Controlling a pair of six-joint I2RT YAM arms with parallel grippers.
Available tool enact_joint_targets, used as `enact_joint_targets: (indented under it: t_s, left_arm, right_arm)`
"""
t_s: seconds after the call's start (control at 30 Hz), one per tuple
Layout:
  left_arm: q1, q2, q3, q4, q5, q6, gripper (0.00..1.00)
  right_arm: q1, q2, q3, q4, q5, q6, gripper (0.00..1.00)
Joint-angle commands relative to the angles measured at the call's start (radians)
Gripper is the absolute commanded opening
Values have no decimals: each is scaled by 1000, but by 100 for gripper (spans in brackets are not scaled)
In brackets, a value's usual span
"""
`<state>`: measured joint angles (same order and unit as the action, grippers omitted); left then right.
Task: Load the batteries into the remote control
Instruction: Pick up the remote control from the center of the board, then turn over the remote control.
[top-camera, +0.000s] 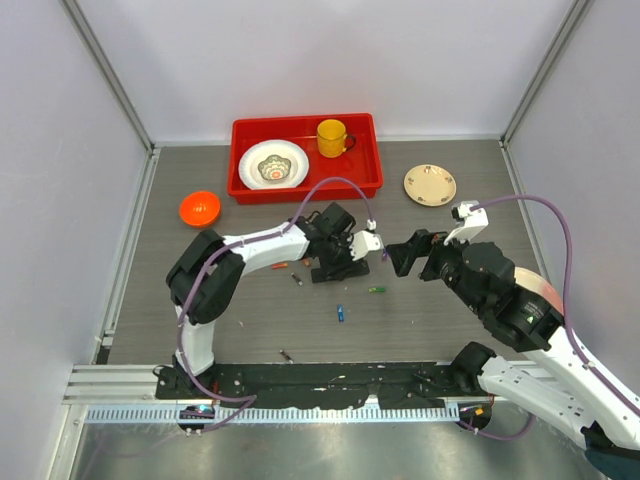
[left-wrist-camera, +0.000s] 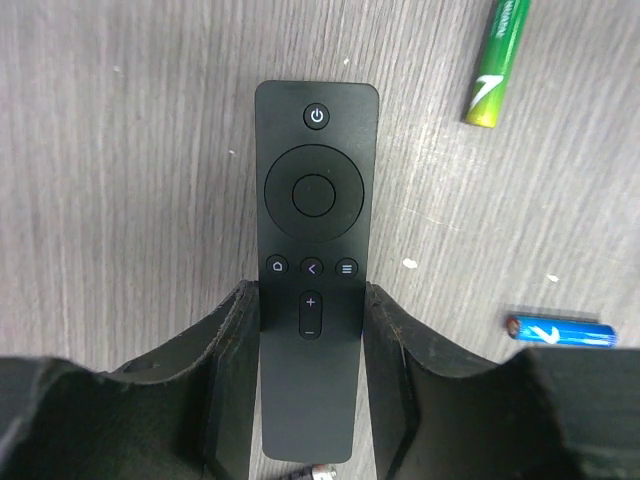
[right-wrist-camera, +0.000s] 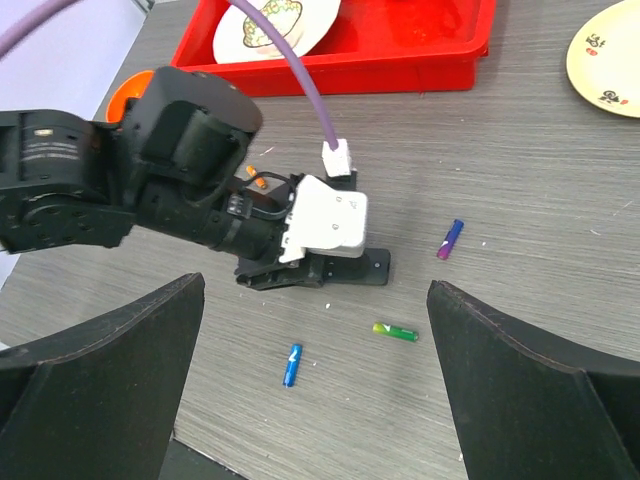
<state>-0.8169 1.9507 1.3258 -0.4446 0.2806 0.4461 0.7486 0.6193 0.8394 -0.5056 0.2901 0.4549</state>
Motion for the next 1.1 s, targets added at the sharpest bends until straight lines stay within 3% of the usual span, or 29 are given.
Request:
enact_joint_targets:
  t_s: [0.0,0.17,0.27,0.47,0.6,0.77,0.87,1.07]
  left_arm:
    - [8,-151,-3,53,11,-66,12]
    - [39,-275,-65,148,19,-177,0]
    - [84,-363,-141,259,57,-306,0]
    - [137,-553,-384,633,72,-614,0]
    - [142,-683,-531,951,75,-872,0]
    - [148,-748,-637,1069,74,-1177,0]
    - [162,-782,-747,1234,69,-1356,0]
    - [188,-744,-987,1793,-20,-1629,0]
  right_arm:
    - [-2,-10,26,27,49,25,99]
    - [-2,-15,10,42,83,41,98]
    - [-2,-18,-3,50,115,56,99]
    - [-2,-44,-55,114,101,94,98]
    - [-2,-21,-82,165,-52,84,98]
    - [-3,11,-134,278,-224,132,99]
    - [-3,7,-200,390,-340,169,99]
    - [-3,-10,-358,718,-549,313,99]
